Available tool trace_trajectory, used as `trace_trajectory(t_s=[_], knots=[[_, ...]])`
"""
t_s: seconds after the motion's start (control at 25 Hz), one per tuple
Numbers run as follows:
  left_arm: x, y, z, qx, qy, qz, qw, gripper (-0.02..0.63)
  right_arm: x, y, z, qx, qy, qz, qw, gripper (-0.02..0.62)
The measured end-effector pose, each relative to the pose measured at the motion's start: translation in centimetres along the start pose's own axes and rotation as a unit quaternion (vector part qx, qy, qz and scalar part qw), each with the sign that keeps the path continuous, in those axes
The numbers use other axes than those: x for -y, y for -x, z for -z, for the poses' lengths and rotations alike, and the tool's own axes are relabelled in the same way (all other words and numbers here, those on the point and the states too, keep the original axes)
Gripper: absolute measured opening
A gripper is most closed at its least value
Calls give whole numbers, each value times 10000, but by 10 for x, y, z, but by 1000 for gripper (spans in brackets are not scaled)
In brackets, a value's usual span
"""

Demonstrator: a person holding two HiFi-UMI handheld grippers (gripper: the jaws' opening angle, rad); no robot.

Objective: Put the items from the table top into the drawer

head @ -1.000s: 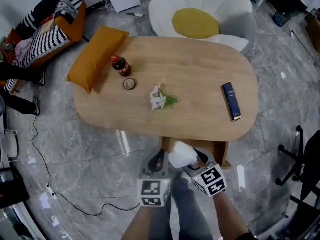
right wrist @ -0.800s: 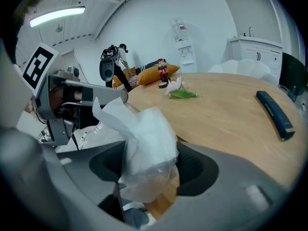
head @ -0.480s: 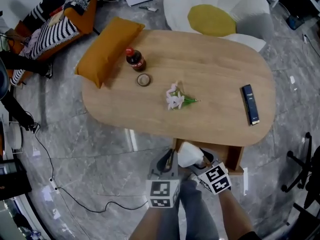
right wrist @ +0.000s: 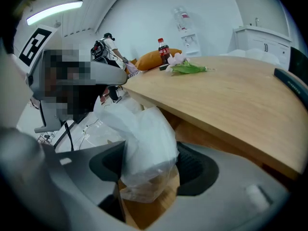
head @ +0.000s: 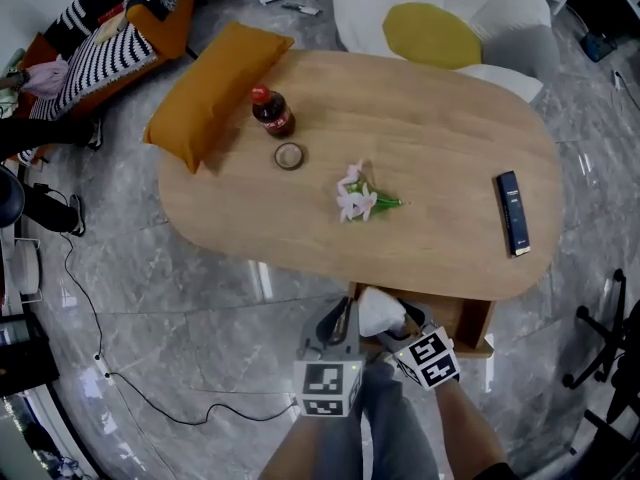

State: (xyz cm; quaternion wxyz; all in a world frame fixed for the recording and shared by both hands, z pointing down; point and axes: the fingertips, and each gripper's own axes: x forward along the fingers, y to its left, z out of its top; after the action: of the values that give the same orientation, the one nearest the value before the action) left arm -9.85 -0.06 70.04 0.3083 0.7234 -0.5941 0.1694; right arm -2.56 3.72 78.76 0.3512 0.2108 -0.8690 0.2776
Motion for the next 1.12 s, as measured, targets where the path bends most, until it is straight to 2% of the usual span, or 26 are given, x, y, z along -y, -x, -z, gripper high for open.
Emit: trace_trajectory(t_s=[0.2,0.4,0.6,1.12], knots=[[-5,-8,10,-146,64,-45,9999,28,14,-9,5,-103,-70,123,9998,288],[-3,-14,8,-149,127,-41,9998,28,20,-19,6,-199,78,99,9997,291],[-7,-19,8,-165,131,-81,9997,28,26,-30,4,-272,-128,127,9995,293],[-11,-25,15,-275,224,-49,9994,28,22,-39,19,-630,-55,163,9979,319]])
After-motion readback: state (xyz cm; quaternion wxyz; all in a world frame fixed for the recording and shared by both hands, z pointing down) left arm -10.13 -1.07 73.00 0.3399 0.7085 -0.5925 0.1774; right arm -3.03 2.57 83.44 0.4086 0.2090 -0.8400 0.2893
